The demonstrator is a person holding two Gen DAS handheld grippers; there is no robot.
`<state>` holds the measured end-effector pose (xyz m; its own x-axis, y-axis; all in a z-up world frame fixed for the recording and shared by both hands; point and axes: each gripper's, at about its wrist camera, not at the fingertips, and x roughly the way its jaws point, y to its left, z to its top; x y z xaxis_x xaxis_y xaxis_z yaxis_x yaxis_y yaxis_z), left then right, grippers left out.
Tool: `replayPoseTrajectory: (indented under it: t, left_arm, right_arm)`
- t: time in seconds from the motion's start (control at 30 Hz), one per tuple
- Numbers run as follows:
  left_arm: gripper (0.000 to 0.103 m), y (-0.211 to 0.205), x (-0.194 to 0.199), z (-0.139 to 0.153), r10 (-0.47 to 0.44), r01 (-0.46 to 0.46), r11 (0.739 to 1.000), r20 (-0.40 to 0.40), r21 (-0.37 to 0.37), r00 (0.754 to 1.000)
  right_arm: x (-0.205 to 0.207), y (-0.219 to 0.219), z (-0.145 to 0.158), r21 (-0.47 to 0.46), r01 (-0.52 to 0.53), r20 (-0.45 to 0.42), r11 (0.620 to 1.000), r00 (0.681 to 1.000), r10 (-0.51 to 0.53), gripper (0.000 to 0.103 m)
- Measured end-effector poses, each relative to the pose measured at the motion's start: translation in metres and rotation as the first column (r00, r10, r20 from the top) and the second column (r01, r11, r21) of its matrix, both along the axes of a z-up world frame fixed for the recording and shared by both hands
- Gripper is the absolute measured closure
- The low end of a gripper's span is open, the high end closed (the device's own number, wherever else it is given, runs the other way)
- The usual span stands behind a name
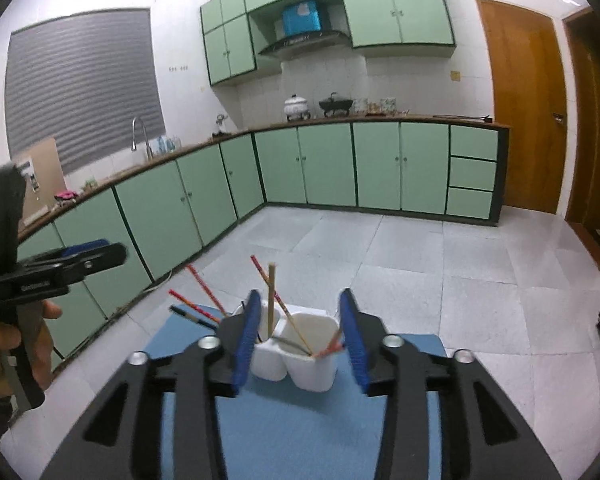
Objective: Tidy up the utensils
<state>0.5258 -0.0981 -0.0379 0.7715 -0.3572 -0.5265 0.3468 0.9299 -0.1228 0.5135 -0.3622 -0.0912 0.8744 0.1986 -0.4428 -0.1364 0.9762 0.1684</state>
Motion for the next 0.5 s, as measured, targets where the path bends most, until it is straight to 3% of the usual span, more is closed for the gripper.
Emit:
replayPoseTrajectory:
  t: [0.13, 0.2, 0.3, 0.43, 0.5]
  left_arm:
    - [0.013, 0.013, -0.062, -0.005, 0.007, -0.009, 0.999, 0.038, 0.048, 0.999]
    - [0.008, 0.017, -0.089, -0.009, 0.013, -0.016, 0.998, 0.052, 0.066, 0.999]
    - [0.005, 0.026, -0.141, -0.017, 0.028, -0.03, 0.998, 0.052, 0.047, 0.998]
    - [0.005, 0.034, -0.202, -0.031, 0.071, -0.071, 0.997, 0.007, 0.021, 0.997]
    - [0.005, 0.037, -0.228, -0.039, 0.085, -0.085, 0.996, -0.014, 0.034, 0.996]
  right_arm:
    - [-0.054, 0.002, 0.002, -0.013, 0.022, 0.026, 1.0, 0.999, -0.021, 0.037]
    - [-0.086, 0.008, 0.002, -0.018, 0.042, 0.037, 0.999, 0.998, -0.042, 0.019]
    - [-0.137, 0.021, -0.005, -0.01, 0.055, 0.022, 0.998, 0.998, -0.055, 0.006]
    - [-0.194, 0.039, -0.017, -0.019, 0.103, -0.011, 0.995, 0.995, -0.103, 0.006]
    - [-0.225, 0.046, -0.024, -0.039, 0.173, -0.02, 0.984, 0.984, -0.174, 0.006]
